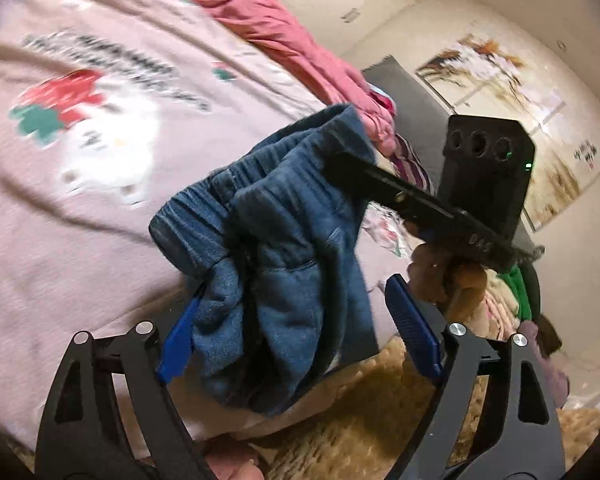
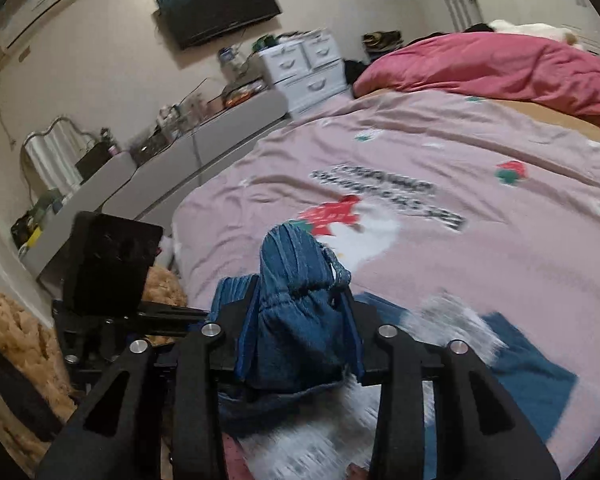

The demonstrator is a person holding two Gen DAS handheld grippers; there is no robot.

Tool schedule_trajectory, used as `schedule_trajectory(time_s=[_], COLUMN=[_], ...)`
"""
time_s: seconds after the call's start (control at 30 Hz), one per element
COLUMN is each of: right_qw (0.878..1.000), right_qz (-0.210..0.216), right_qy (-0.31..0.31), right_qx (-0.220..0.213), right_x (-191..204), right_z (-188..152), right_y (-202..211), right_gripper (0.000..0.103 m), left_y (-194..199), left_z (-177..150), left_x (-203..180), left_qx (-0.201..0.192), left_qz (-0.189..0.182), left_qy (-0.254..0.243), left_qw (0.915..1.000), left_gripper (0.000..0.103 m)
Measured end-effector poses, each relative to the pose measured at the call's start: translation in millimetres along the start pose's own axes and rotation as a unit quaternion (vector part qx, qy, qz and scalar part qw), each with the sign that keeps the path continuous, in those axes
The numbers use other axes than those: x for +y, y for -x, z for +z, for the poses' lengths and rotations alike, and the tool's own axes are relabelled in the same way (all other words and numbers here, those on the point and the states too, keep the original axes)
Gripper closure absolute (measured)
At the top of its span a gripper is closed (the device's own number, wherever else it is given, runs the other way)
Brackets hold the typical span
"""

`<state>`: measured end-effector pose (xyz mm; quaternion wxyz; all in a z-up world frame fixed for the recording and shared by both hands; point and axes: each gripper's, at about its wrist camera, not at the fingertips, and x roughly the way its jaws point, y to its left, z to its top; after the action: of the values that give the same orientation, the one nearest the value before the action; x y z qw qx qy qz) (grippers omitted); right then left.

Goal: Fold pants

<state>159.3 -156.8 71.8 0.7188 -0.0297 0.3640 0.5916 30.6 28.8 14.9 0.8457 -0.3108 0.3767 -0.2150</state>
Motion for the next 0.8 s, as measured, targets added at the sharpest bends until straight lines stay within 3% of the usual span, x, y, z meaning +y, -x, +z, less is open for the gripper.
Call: schedule_trajectory(time_s=[0.03, 0.17, 0.3, 0.37, 0.53, 0.63, 0.67, 0.8], right_qw=[1.0, 0.997, 0.987, 0.986, 0.989, 0.976, 0.973, 0.974], right_qz=[-0.004, -0.03, -0.095, -0.096, -0.114, -0.191, -0.193, -0.186], right_qy=[-0.006, -0.05, -0.094, -0.105, -0.092, -0.086, -0.101, -0.116], right_qx=[-0.005, -0.048, -0.084, -0.083, -0.01, 0.058, 0.071, 0.063], right_x=[-5.0, -31.3, -54.2, -55.9, -47.9, -56.3, -63.9, -69.3], right_z=[-3.7, -24.6, -50.5, -59.3, -73.9, -85.0, -90.6, -98.4], right_y=[7.0, 47.0, 88.0, 91.3, 60.8, 38.3, 35.3, 38.1], right_gripper=[0.062, 0.038, 0.033, 0.033, 0.034, 0.041, 0.041, 0.042], left_y=[-7.4, -35.1, -67.1, -83.3, -103.8, -103.9, -103.2, -95.3], left_z=[-0.3, -1.9, -9.7, -19.5, -31.0, -33.9, -35.4, -34.4], left_x=[-9.5, -31.4, -51.5, -55.0, -60.0, -61.3, -62.0, -56.3], left_qx=[0.002, 0.026, 0.058, 0.087, 0.104, 0.103, 0.104, 0.101], left_qz=[-0.002, -0.031, -0.055, -0.057, -0.027, -0.029, -0.031, -0.036], left_qy=[-0.012, -0.049, -0.091, -0.101, -0.133, -0.138, -0.141, -0.135], left_qw=[0.9999, 0.998, 0.9926, 0.9895, 0.9852, 0.9845, 0.984, 0.985], left_gripper=[0.024, 0.024, 0.024, 0.024, 0.023, 0.023, 0.023, 0.023])
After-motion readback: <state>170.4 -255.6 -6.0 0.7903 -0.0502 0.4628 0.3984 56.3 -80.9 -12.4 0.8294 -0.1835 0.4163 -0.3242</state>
